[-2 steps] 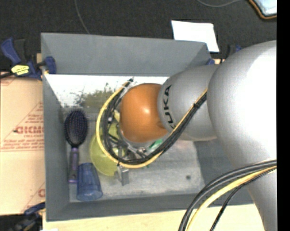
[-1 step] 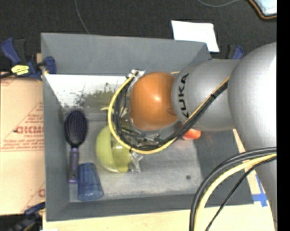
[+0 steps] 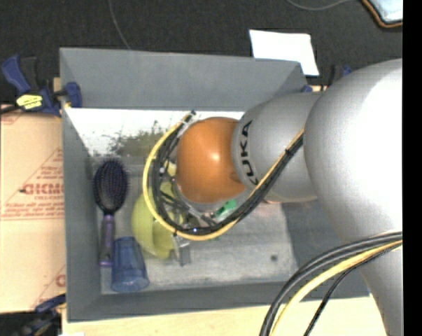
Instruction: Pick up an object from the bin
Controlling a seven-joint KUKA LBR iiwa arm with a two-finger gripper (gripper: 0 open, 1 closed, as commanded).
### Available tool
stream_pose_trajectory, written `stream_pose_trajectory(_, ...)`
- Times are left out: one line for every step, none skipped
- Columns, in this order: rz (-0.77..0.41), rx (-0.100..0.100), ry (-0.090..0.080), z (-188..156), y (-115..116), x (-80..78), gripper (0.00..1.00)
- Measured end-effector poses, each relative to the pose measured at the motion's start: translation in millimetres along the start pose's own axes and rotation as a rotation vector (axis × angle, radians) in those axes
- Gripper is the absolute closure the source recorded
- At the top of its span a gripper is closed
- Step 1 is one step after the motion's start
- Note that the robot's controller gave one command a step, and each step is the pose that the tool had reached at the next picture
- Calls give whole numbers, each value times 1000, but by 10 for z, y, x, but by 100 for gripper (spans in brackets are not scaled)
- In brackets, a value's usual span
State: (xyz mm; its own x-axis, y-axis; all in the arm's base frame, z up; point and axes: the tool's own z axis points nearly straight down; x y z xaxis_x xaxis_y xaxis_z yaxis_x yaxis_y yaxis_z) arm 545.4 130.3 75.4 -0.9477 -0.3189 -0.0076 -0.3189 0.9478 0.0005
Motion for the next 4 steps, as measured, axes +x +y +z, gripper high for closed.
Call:
stream_pose_trajectory(-683,3,-2,32,19,244,0)
stream_pose_trajectory(-183,1,-6,2,-11,61,100)
stream_pose_trajectory(-46,0,-7,-5,-6,18,100)
stream_pose_trajectory(-50,0,-7,-129,-8,28,100)
